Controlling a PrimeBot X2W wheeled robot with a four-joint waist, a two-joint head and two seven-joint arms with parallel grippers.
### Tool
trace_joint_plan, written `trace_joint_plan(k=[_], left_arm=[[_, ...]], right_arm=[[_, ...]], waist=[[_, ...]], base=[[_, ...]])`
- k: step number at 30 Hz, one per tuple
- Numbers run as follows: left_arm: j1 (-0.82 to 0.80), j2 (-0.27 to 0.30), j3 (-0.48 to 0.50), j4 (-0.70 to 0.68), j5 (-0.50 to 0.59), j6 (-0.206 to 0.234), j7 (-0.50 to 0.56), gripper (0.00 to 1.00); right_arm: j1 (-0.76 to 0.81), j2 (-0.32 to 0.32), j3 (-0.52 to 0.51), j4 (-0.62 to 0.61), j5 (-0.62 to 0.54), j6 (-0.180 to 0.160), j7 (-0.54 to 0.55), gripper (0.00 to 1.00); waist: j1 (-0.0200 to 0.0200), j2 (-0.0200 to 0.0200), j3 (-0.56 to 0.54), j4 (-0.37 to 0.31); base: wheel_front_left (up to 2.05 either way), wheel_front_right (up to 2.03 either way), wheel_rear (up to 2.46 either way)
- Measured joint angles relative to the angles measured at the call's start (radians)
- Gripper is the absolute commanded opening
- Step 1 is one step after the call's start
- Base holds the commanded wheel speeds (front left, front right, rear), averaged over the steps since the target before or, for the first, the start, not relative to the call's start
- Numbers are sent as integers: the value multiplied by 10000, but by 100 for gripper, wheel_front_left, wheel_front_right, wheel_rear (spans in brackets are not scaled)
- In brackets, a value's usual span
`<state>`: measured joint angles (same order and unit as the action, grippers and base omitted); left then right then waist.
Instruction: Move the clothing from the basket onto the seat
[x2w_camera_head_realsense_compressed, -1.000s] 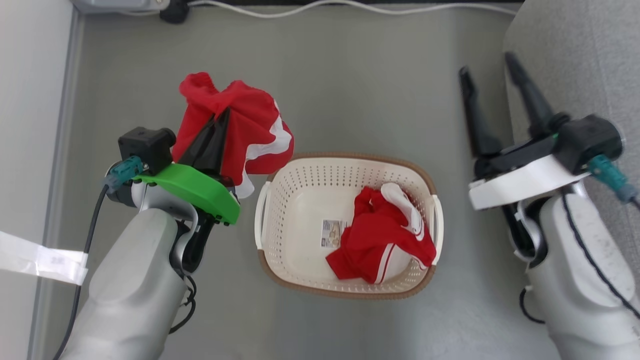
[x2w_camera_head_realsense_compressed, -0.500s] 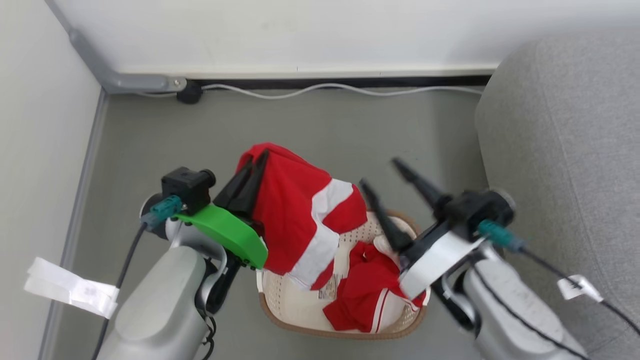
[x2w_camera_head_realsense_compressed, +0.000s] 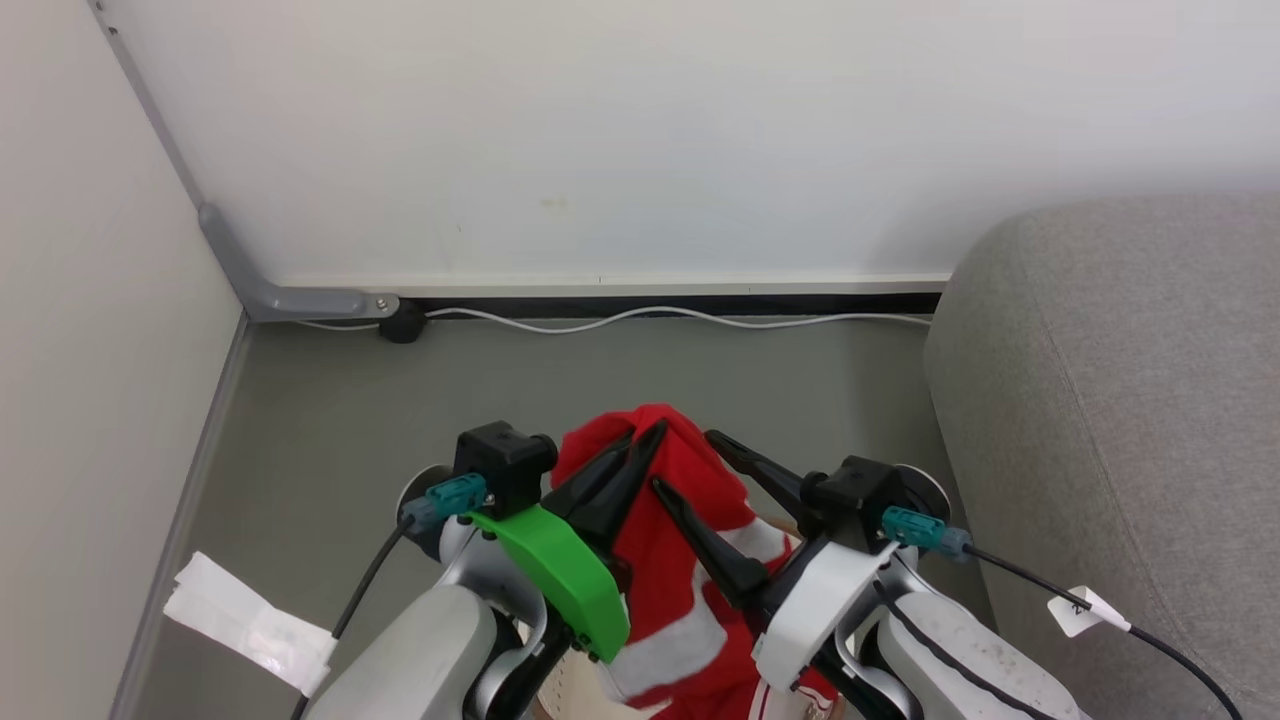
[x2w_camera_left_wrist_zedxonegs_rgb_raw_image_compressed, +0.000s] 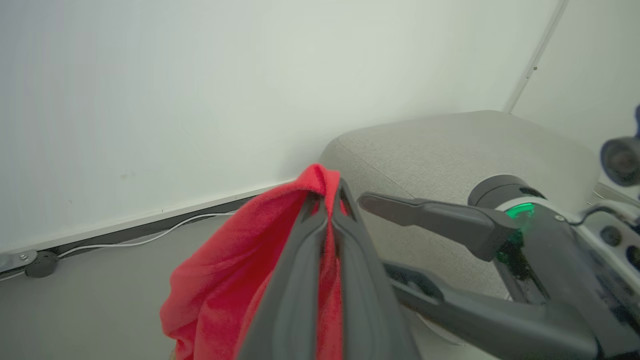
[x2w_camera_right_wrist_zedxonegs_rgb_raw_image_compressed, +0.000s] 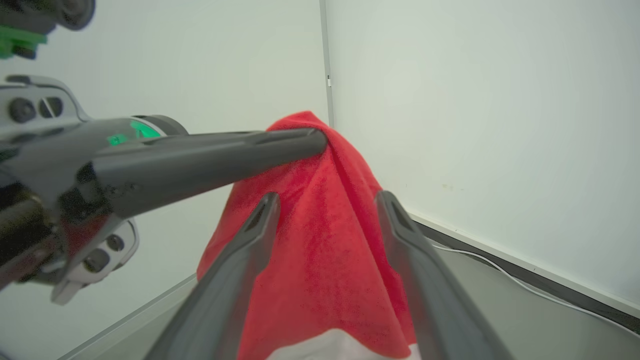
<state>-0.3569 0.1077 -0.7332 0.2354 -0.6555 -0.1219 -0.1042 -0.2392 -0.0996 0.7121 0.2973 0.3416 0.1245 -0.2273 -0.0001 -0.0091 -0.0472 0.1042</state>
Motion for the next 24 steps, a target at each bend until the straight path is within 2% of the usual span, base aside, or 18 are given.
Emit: trace_joint_plan(k=[7,9,10,12,13,14,15,16,20,24], left_arm=[[366,12,-274,-1168,-109,2,539,0],[459,27,-278,-1494,-176,8,652,0],[503,38,-280,-1636,-194,42,746,0],[651,151,-257,-1979,-194,259,907,4],[718,201,-199,-2086,-194,351,907,15],[792,270,-117,-2190,-194,443,905,36],[876,341,-33,-2295,-194,518,903,96],[962,372,36,-2410,-196,564,901,100],[1254,477,115,-2773,-224,759,901,100],[1511,497,105,-3122,-234,851,842,100]], right_arm=[[25,-153,144,84,288,0,226,100],[30,-215,188,121,366,0,318,29],[34,-222,171,134,393,0,320,0],[38,-253,138,104,525,0,343,0],[37,-245,130,65,594,0,343,0],[36,-245,136,27,644,0,341,0],[35,-240,142,-13,669,2,341,0],[32,-245,138,-59,690,2,341,0],[27,-443,-207,-234,809,2,330,0],[20,-915,-734,-393,821,-21,259,0]], waist=[[0,-1,-503,-11],[0,0,-540,-24],[0,0,-547,-34],[0,-1,-550,-70],[0,0,-548,-95],[0,-1,-544,-132],[0,0,-539,-177],[0,-1,-532,-229],[0,0,-484,-495],[0,-1,-384,-825]], base=[[0,0,0],[0,0,0],[0,0,0],[0,0,0],[0,0,0],[0,0,0],[0,0,0],[0,0,0],[0,0,0],[0,0,0]])
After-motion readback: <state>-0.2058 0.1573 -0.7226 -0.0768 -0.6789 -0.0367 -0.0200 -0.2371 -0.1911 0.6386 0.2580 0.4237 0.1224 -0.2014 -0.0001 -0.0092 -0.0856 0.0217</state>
